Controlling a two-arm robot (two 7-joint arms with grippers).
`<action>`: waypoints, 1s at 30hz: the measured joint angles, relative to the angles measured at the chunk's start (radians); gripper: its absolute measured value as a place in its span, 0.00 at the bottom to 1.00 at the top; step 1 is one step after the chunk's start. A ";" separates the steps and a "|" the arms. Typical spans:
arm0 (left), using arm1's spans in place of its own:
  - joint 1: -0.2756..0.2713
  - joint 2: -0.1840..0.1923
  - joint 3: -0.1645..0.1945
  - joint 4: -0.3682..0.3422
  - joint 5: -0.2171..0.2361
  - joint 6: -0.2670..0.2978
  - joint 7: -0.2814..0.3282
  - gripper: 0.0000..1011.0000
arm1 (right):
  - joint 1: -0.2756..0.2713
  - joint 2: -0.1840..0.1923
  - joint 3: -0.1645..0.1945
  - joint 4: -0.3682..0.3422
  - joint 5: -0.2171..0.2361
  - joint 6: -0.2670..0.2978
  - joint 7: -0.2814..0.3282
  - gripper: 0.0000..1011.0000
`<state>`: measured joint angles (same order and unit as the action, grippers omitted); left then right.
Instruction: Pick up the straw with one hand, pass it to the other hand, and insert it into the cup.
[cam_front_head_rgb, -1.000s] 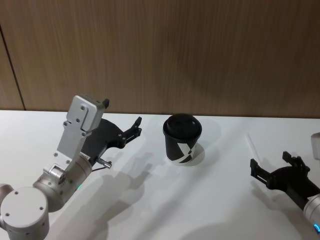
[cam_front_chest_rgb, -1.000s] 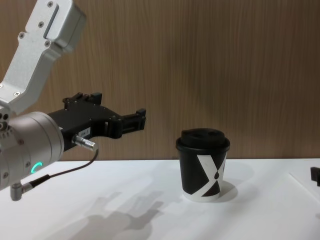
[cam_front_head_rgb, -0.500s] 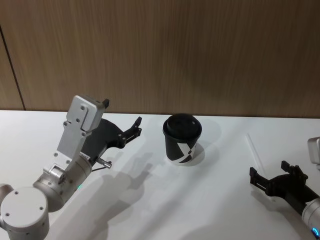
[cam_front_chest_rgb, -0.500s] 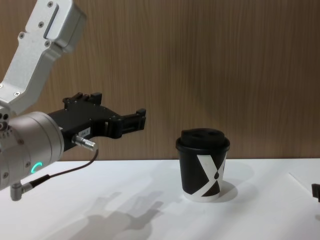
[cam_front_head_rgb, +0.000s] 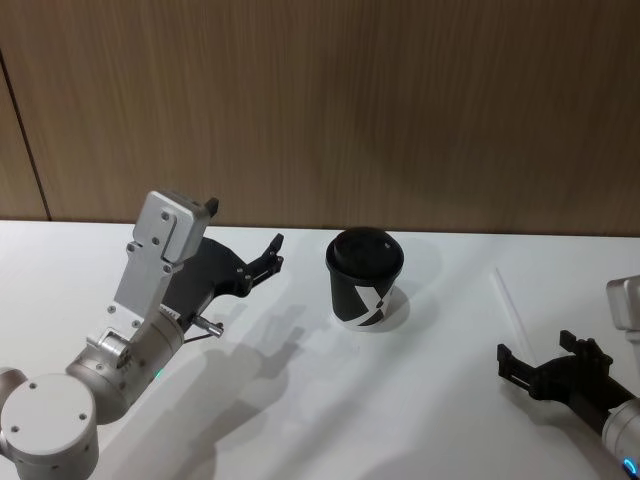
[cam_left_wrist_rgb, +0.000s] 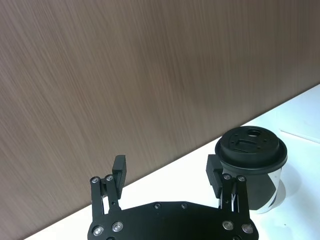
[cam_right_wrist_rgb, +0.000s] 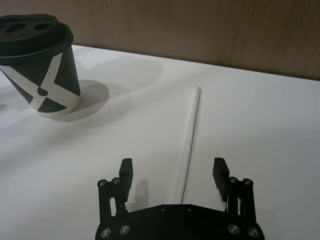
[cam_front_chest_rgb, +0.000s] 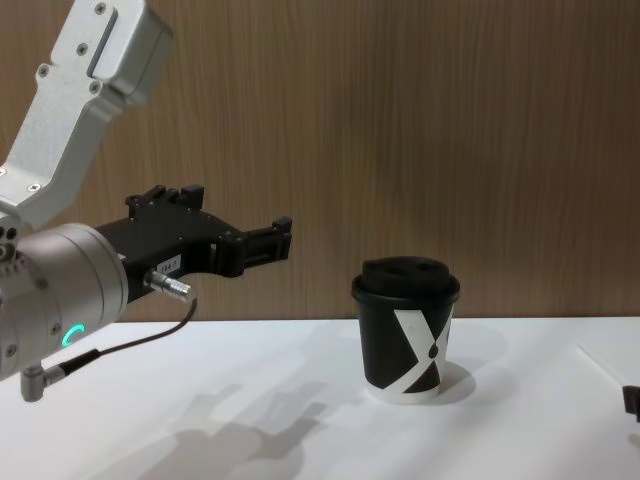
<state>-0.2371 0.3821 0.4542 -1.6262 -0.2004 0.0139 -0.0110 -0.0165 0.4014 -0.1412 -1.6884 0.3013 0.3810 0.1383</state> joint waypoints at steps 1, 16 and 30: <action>0.000 0.000 0.000 0.000 0.000 0.000 0.000 0.99 | 0.000 -0.001 0.001 0.000 0.001 0.003 0.001 0.99; 0.000 0.000 0.000 0.000 0.000 0.000 0.000 0.99 | -0.001 -0.017 0.015 -0.003 0.016 0.048 0.017 0.99; 0.000 0.000 0.000 0.000 0.000 0.000 0.000 0.99 | 0.002 -0.019 0.020 0.003 0.019 0.081 0.038 0.99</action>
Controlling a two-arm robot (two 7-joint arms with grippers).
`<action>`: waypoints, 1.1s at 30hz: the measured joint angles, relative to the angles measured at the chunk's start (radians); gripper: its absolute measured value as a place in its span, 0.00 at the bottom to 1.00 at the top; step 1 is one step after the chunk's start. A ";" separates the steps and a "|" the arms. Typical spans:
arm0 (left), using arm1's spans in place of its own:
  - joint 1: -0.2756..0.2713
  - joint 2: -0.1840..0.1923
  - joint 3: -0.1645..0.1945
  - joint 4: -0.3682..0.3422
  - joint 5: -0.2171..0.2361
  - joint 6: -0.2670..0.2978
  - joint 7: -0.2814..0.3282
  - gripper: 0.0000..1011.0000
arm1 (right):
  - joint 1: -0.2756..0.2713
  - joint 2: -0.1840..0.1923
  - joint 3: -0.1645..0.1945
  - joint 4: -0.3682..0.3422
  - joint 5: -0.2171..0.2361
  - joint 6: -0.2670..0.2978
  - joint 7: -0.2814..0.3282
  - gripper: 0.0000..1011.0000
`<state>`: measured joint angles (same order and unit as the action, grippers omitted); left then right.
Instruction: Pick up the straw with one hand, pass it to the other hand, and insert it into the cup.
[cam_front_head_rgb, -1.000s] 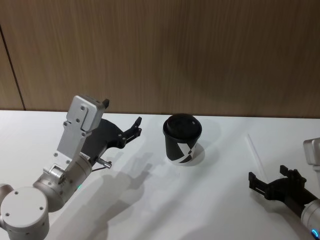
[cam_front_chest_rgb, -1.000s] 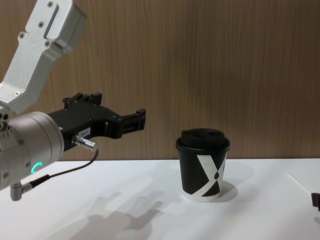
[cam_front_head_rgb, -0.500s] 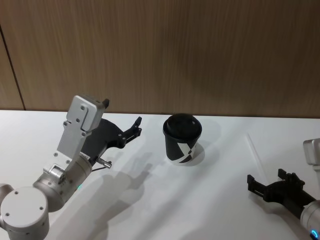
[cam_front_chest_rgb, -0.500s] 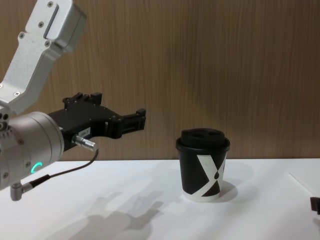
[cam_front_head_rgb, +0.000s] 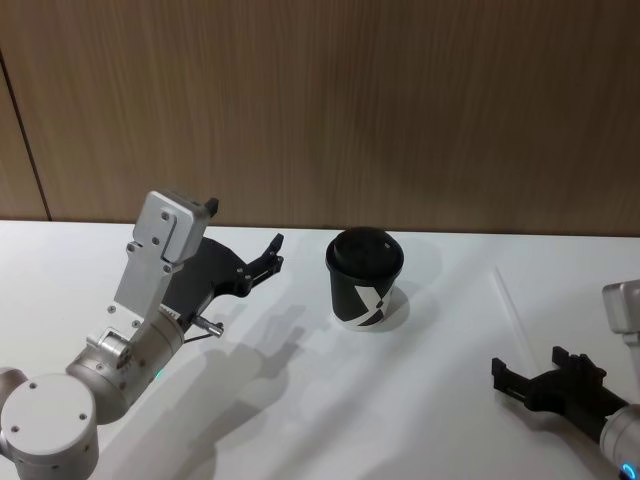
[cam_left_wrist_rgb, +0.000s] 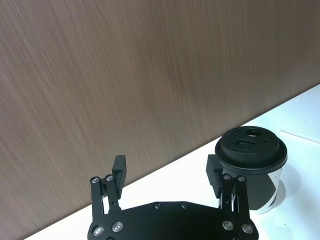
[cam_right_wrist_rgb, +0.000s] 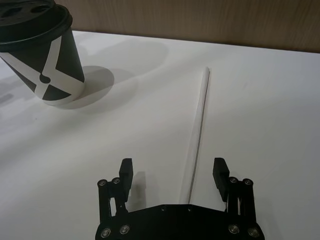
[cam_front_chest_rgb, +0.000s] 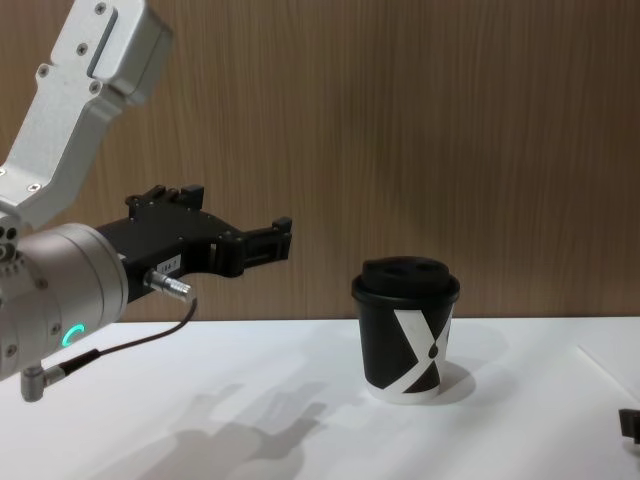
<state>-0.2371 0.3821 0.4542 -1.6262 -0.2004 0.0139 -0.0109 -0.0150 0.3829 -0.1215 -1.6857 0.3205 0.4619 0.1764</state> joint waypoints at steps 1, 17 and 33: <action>0.000 0.000 0.000 0.000 0.000 0.000 0.000 0.99 | 0.000 0.000 0.000 0.001 0.000 0.002 0.001 0.99; 0.000 0.000 0.000 0.000 0.000 0.000 0.000 0.99 | 0.008 -0.001 0.002 0.017 0.001 0.009 0.025 0.99; 0.000 0.000 0.000 0.000 0.000 0.000 0.000 0.99 | 0.015 0.001 0.002 0.027 0.000 0.017 0.034 0.98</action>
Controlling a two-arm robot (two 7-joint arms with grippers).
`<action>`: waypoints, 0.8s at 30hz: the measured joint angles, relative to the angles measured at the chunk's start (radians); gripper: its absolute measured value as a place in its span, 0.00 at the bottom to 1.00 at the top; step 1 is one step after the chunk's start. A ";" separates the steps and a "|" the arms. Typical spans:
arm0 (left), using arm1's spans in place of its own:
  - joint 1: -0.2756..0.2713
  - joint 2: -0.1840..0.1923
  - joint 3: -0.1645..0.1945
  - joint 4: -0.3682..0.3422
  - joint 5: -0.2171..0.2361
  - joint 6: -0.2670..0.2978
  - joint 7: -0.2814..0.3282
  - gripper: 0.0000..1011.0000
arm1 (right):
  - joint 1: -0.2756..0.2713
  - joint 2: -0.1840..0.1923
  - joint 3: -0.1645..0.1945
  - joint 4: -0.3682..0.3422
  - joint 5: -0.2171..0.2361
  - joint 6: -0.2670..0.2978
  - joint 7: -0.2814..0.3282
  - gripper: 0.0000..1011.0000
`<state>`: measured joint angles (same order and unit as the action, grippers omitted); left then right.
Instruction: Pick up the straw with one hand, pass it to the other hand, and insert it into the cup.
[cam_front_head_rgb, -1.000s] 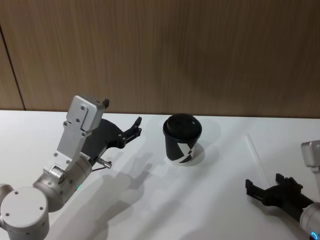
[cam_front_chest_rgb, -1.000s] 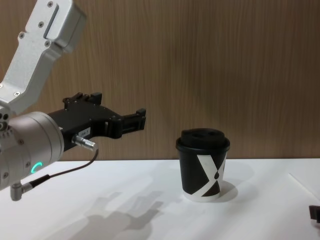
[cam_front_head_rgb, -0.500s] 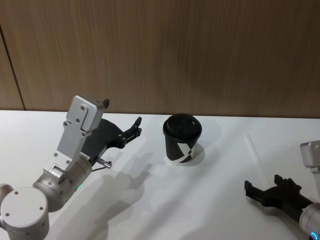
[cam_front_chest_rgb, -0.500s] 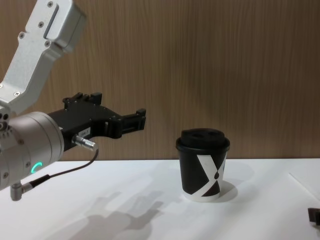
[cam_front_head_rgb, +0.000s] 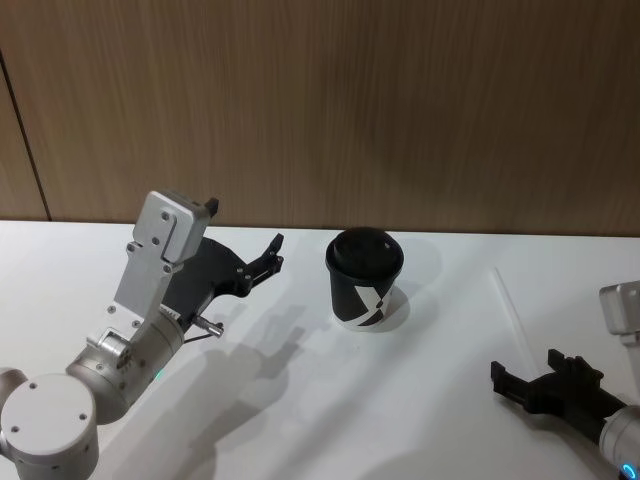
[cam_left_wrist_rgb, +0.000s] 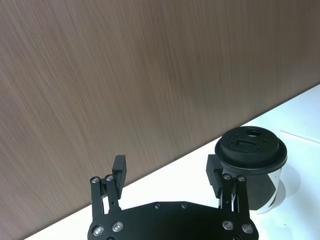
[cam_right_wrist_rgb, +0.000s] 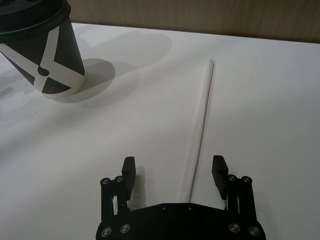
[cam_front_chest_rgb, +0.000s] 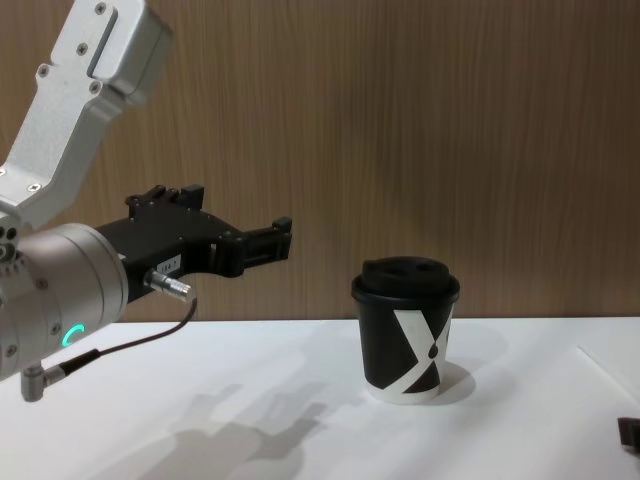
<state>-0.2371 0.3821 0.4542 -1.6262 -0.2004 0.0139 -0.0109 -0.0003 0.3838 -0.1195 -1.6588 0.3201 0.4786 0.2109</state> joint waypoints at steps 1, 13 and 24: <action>0.000 0.000 0.000 0.000 0.000 0.000 0.000 0.99 | 0.000 0.000 0.000 0.001 0.000 0.001 0.000 0.96; 0.000 0.000 0.000 0.000 0.000 0.000 0.000 0.99 | 0.002 0.001 0.001 0.003 0.000 0.003 0.002 0.64; 0.000 0.000 0.000 0.000 0.000 0.000 0.000 0.99 | 0.003 0.001 0.001 0.004 0.000 0.004 0.003 0.28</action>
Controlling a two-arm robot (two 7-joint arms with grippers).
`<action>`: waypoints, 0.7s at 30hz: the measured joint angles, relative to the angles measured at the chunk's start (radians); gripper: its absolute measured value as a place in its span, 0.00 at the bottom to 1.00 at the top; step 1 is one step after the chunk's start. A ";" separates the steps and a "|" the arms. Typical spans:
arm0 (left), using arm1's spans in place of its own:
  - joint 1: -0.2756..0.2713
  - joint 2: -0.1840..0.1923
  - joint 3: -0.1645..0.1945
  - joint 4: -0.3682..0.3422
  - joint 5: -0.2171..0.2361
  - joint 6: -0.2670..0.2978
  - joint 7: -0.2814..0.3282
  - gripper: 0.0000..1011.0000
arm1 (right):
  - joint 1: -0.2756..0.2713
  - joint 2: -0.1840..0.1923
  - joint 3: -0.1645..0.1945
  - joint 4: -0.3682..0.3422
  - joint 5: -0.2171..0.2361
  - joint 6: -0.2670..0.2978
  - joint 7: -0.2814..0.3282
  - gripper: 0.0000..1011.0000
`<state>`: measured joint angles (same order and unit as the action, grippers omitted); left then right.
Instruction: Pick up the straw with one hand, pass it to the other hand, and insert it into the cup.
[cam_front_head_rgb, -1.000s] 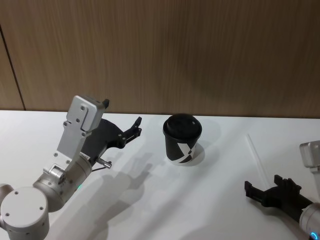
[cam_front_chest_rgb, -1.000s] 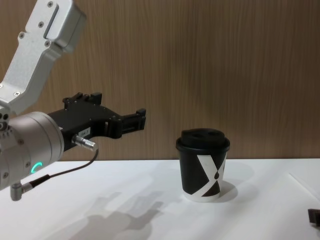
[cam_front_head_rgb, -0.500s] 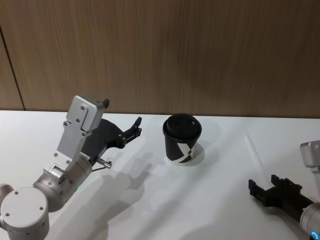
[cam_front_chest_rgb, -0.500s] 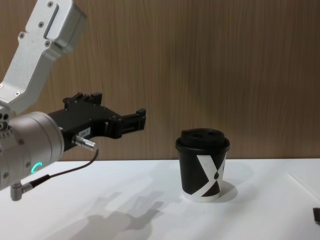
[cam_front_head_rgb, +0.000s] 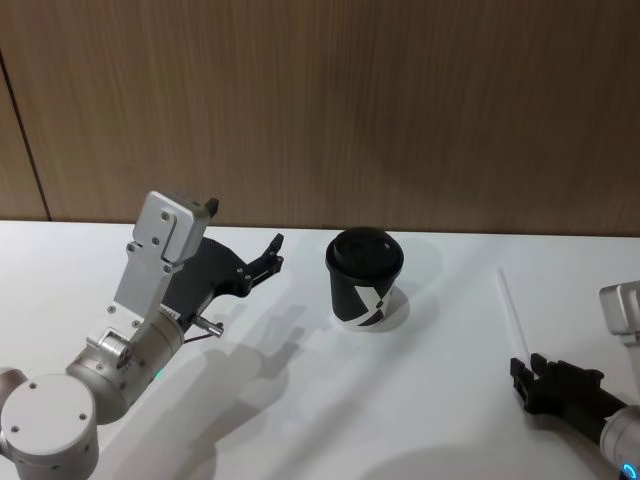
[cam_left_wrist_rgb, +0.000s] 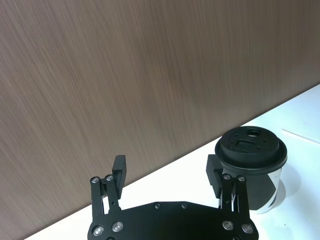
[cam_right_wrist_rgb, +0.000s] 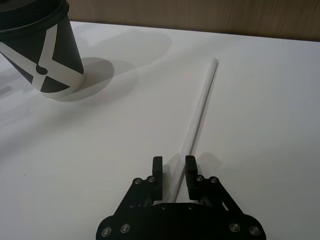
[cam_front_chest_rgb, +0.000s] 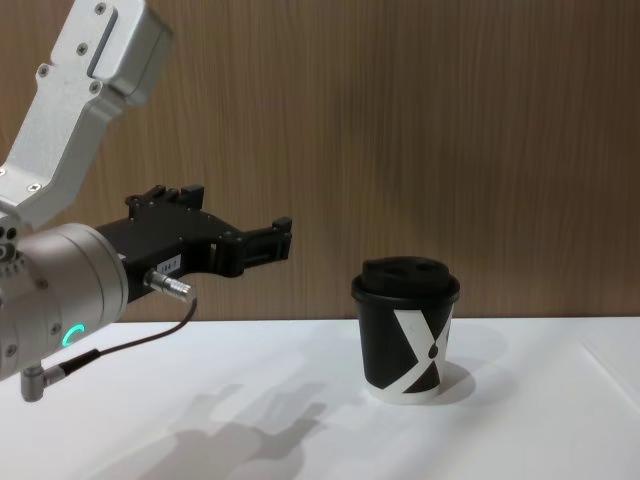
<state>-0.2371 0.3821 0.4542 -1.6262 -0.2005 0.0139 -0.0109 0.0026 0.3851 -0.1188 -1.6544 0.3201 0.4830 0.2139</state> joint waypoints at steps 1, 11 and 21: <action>0.000 0.000 0.000 0.000 0.000 0.000 0.000 0.99 | 0.000 0.000 0.000 0.000 0.000 0.000 0.000 0.24; 0.000 0.000 0.000 0.000 0.000 0.000 0.000 0.99 | 0.000 0.000 0.000 0.000 0.000 0.001 0.000 0.03; 0.000 0.000 0.000 0.000 0.000 0.000 0.000 0.99 | 0.000 0.003 0.000 0.000 -0.003 -0.004 0.000 0.00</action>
<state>-0.2371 0.3821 0.4542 -1.6262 -0.2004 0.0139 -0.0109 0.0028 0.3882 -0.1187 -1.6543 0.3170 0.4790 0.2142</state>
